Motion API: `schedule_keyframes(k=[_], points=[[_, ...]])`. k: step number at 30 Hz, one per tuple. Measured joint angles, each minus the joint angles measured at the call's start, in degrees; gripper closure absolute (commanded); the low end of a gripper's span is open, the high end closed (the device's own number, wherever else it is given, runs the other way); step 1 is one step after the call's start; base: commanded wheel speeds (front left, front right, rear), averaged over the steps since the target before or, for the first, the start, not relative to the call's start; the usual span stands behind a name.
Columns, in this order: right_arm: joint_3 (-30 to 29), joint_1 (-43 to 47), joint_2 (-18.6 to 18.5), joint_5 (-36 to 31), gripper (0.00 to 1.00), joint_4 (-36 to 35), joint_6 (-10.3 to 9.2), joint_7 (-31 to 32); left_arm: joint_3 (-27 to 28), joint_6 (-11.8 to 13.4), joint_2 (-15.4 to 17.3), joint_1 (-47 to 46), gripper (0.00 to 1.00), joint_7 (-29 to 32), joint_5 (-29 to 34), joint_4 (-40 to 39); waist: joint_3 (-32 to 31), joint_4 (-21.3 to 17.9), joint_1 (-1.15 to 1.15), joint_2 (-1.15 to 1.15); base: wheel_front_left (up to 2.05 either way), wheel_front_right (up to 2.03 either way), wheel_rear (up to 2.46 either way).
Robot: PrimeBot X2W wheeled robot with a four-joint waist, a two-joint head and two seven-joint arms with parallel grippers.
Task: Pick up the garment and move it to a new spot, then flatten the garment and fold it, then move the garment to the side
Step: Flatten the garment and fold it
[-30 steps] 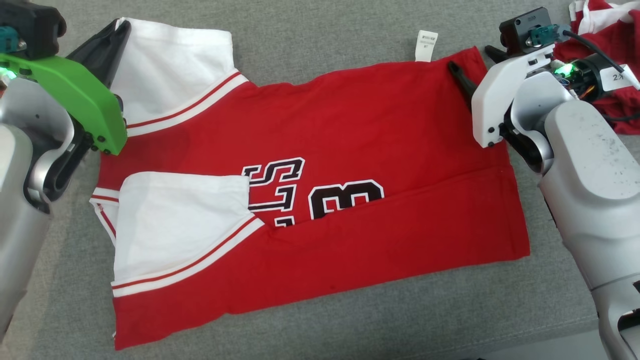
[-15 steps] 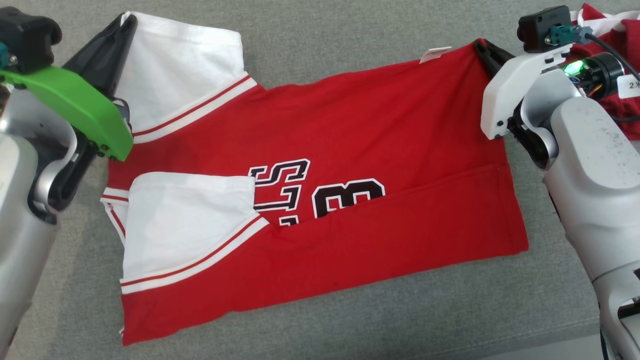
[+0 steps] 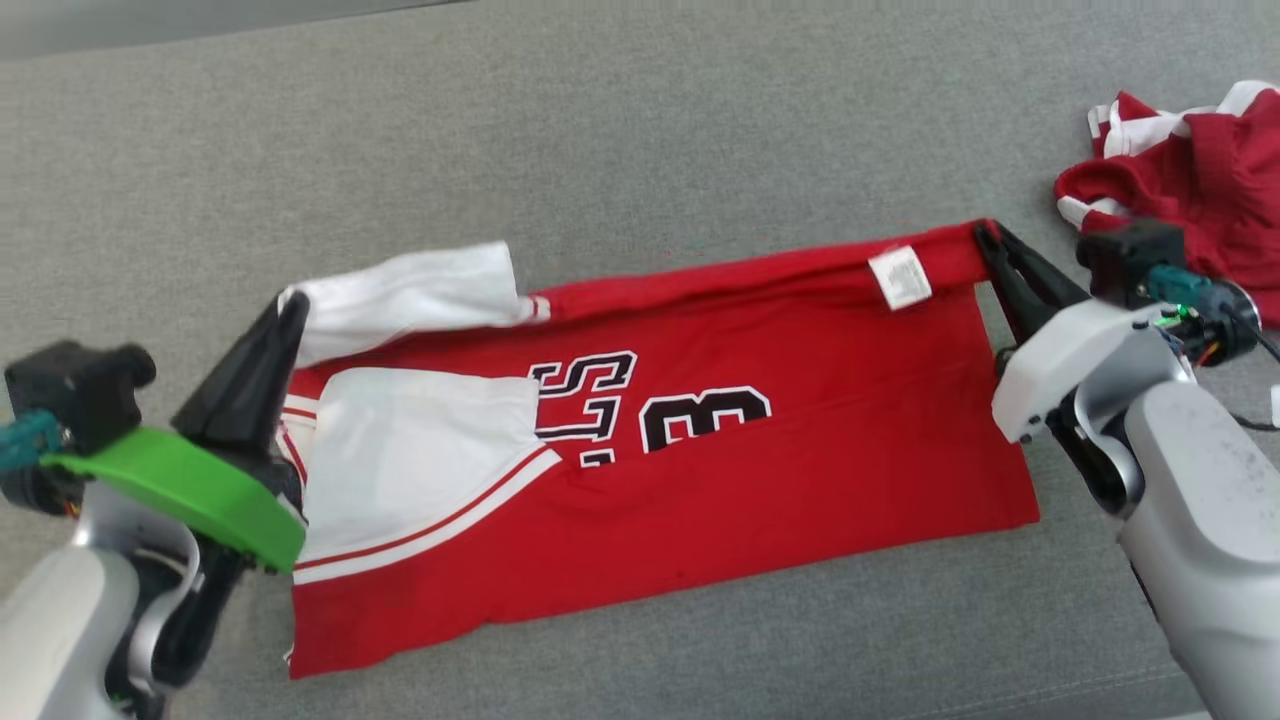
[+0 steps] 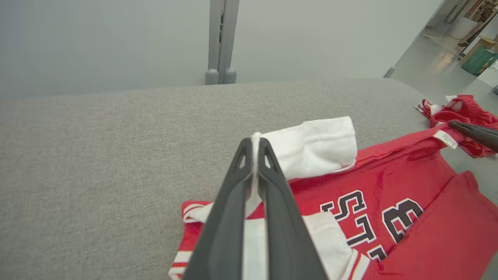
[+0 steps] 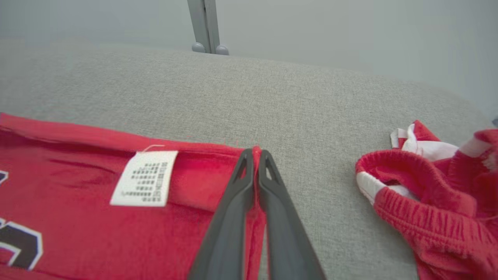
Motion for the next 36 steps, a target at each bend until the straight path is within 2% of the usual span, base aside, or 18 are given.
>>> schedule_keyframes(k=[6,11,17,20,22,23,24,25,29,36], points=[[-4.30,10.09,1.38,-0.96,1.00,-7.84,0.00,1.11,-0.35,1.90,-1.09,9.41,1.00,-2.60,-2.86,-2.27,-2.97,0.87,0.00,0.00,0.00,0.00,0.00],[-7.33,15.32,2.85,-3.04,1.00,-11.93,0.00,2.82,-1.14,1.96,-3.03,13.40,1.00,-4.12,-4.39,-1.01,-4.18,1.33,0.00,0.00,0.00,0.00,0.00],[-9.17,18.72,4.68,-4.69,1.00,-14.54,0.00,4.04,-1.81,1.09,-4.65,15.09,1.00,-5.39,-5.61,4.55,-4.93,1.07,0.00,0.00,0.00,0.00,0.00],[-9.58,20.09,5.41,-5.10,0.82,-14.86,0.00,4.36,-2.13,0.40,-5.19,15.53,1.00,-5.76,-6.33,7.27,-5.35,0.82,0.00,0.00,0.00,0.00,0.00],[-9.69,20.95,5.58,-5.52,0.52,-14.90,0.00,4.35,-2.38,0.15,-5.69,15.95,1.00,-5.95,-6.65,8.75,-5.70,0.67,0.00,0.00,0.00,0.00,0.00],[-9.81,21.42,5.68,-5.79,0.00,-14.94,0.00,4.16,-2.48,-0.07,-5.95,16.13,0.90,-6.38,-6.67,9.45,-5.93,0.62,0.00,0.00,0.00,0.00,0.00],[-10.29,21.92,5.99,-6.01,0.00,-14.93,0.00,3.99,-2.33,-0.07,-6.25,16.33,0.63,-7.27,-6.66,9.92,-6.18,0.57,0.00,0.00,0.00,0.00,0.00],[-10.57,22.35,6.19,-6.20,0.00,-14.93,0.00,3.82,-2.19,-0.07,-6.44,16.41,0.00,-7.82,-6.65,10.42,-6.40,0.55,0.00,0.00,0.00,0.00,0.00],[-13.05,25.33,7.11,-6.92,0.00,-15.63,0.00,3.14,-1.58,0.19,-6.82,17.59,0.00,-10.05,-6.39,11.12,-7.55,0.57,0.00,0.00,0.00,0.00,0.00],[-18.28,28.72,9.23,-8.47,0.00,-18.31,0.00,3.34,0.03,2.71,-8.55,18.49,0.00,-13.50,-2.90,8.21,-9.20,1.00,-0.01,0.00,0.00,0.00,0.00]])
